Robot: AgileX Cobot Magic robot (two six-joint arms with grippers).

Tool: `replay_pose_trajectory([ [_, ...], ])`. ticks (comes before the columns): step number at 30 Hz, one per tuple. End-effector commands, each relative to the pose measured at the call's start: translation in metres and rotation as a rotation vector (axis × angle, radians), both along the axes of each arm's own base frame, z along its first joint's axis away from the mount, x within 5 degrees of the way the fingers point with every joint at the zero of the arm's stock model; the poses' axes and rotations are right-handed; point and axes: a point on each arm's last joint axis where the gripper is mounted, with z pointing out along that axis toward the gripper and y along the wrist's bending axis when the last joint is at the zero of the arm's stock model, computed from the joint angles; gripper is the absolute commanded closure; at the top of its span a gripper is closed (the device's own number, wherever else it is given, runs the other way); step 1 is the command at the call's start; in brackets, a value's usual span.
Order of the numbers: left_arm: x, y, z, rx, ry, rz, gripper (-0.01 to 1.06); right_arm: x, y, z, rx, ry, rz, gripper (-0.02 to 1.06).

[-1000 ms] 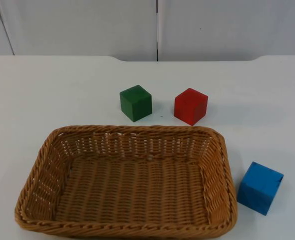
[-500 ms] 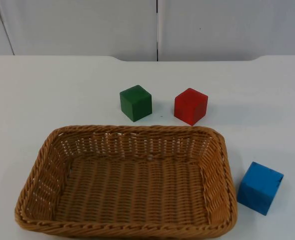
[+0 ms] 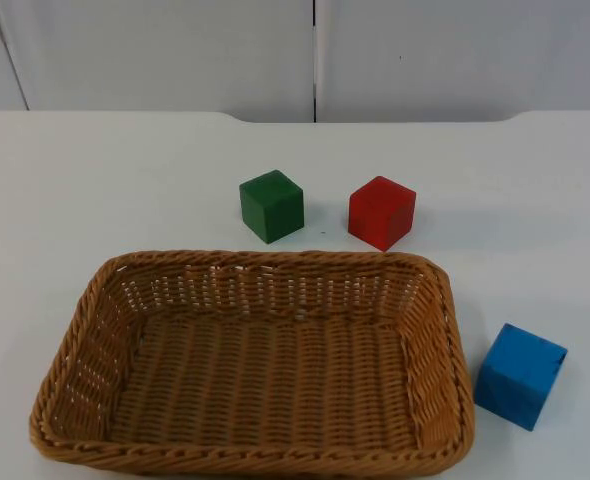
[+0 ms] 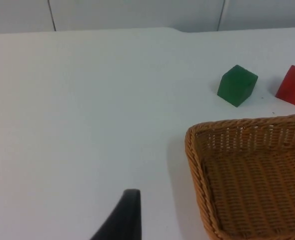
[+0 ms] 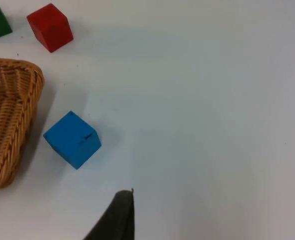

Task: Pick up one cube with each hand and place exactly two cubes into the same basket, leaving the remaining cube outside.

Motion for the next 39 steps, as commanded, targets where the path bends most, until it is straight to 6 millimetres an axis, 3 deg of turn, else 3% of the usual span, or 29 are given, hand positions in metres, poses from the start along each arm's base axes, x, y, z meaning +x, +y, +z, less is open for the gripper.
replay_pose_trajectory([
  [1,0.002,-0.001,0.003,-0.014,-0.010,0.000,0.00,0.003,0.001,0.003,-0.001,-0.015,0.005,-0.01],
  [12,0.017,-0.002,0.004,-0.017,0.016,0.005,0.00,0.021,0.003,0.003,-0.002,-0.008,0.007,-0.01],
  [39,0.102,-0.017,-0.012,-0.053,0.168,-0.089,0.00,0.087,0.010,-0.014,-0.027,0.147,0.019,-0.01],
])
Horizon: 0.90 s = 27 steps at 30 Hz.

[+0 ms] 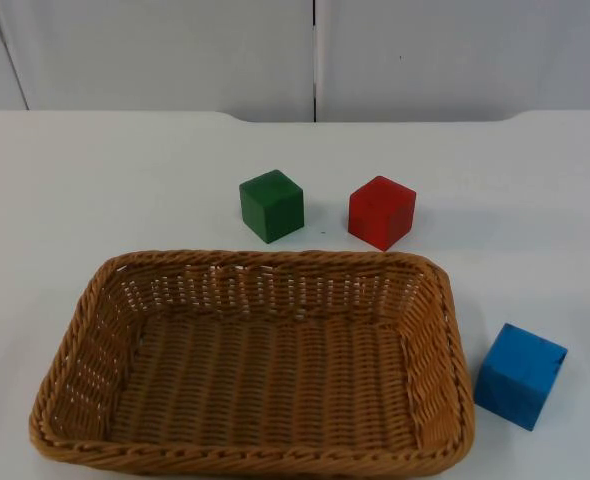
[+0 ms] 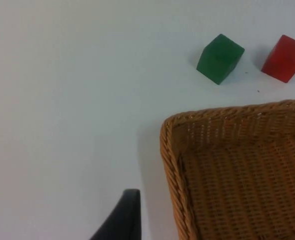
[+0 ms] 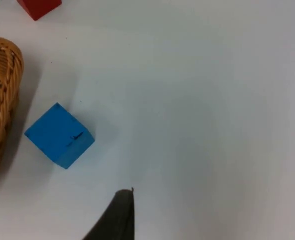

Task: Pick up one cube with each hand and place exactly two cubes into the same basket, leaving the remaining cube outside.

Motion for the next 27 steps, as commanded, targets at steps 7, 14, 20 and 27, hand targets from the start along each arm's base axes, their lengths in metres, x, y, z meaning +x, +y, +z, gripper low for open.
replay_pose_trajectory([
  [7,0.031,-0.005,-0.010,-0.008,0.021,-0.035,0.00,0.023,0.003,0.021,0.018,-0.031,0.003,-0.01],
  [14,0.048,-0.007,-0.022,-0.006,0.073,-0.042,0.00,0.037,0.005,0.025,0.010,-0.029,0.012,-0.01],
  [20,0.062,-0.008,-0.012,-0.011,0.069,-0.045,0.00,0.043,0.005,0.023,0.007,-0.029,0.014,-0.01],
  [27,0.081,-0.013,0.007,-0.062,0.050,-0.064,0.00,0.048,0.009,0.028,0.061,-0.095,0.009,-0.01],
])
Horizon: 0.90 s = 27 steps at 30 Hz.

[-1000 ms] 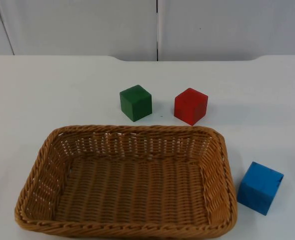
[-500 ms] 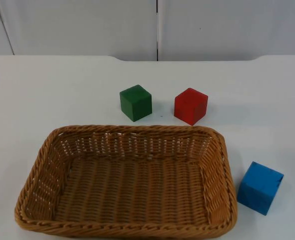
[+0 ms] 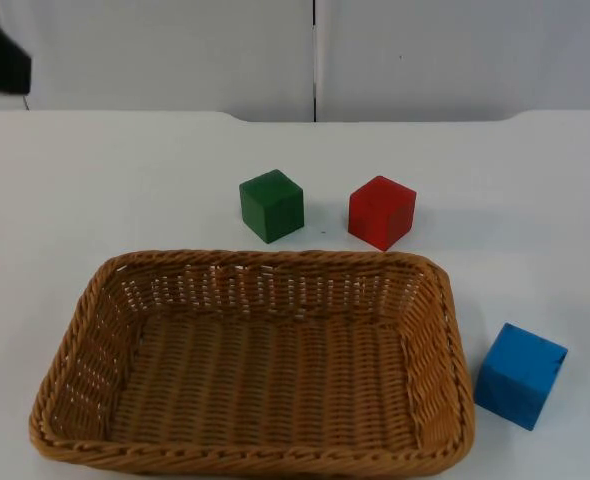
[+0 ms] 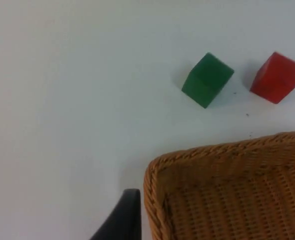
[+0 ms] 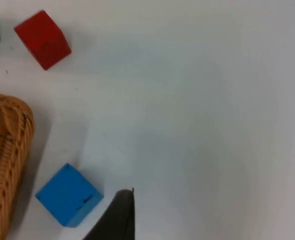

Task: Pick up one cube with each hand and place exactly two cubes into the same basket, leaving the remaining cube outside.

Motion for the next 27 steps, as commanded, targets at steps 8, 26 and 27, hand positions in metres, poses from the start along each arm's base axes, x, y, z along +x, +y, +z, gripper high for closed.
replay_pose_trajectory([
  [8,0.021,-0.004,0.003,-0.009,0.013,-0.036,0.00,0.003,0.002,0.006,0.050,-0.054,-0.002,-0.01],
  [26,0.088,-0.012,0.005,-0.006,0.081,-0.089,0.00,0.065,0.013,0.001,0.023,-0.005,0.082,-0.01],
  [27,0.093,-0.013,0.005,-0.010,0.081,-0.089,0.00,0.073,0.014,0.001,0.023,0.001,0.088,-0.01],
])
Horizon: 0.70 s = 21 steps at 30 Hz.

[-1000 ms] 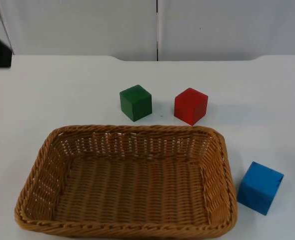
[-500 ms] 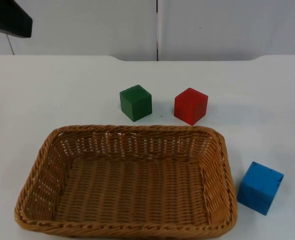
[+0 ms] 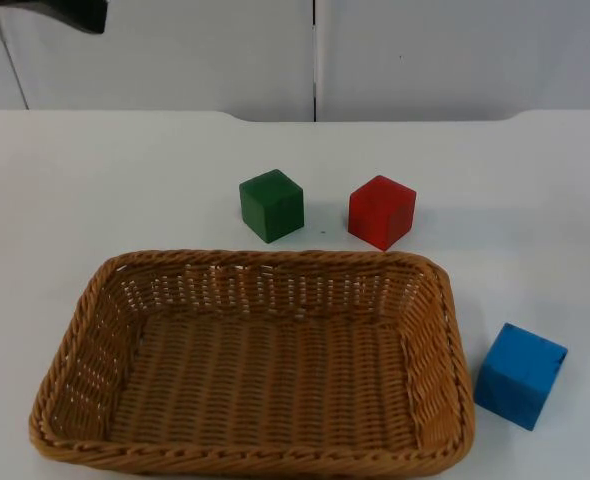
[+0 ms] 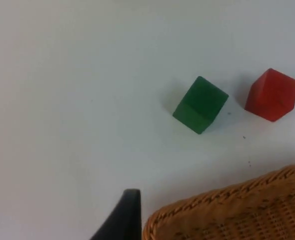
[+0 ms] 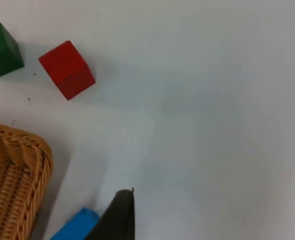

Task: Pick up one cube with each hand and place exactly two cubes into the same basket, leaving the remaining cube outside.

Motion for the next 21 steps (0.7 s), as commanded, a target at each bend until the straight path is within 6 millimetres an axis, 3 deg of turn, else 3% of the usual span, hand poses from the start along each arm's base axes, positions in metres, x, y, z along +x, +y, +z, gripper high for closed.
replay_pose_trajectory([
  [1,0.009,-0.003,-0.001,-0.019,0.010,-0.011,0.00,0.015,0.001,0.003,0.003,-0.014,0.010,-0.01],
  [12,0.045,-0.010,-0.016,-0.051,0.034,-0.057,0.00,0.071,0.014,-0.006,-0.041,0.055,0.087,-0.01],
  [15,0.051,-0.011,-0.025,-0.039,0.054,-0.068,0.00,0.081,0.023,-0.011,-0.058,0.072,0.125,-0.01],
  [21,0.065,-0.014,-0.053,-0.037,0.094,-0.113,0.00,0.104,0.066,-0.026,-0.098,0.098,0.277,-0.01],
])
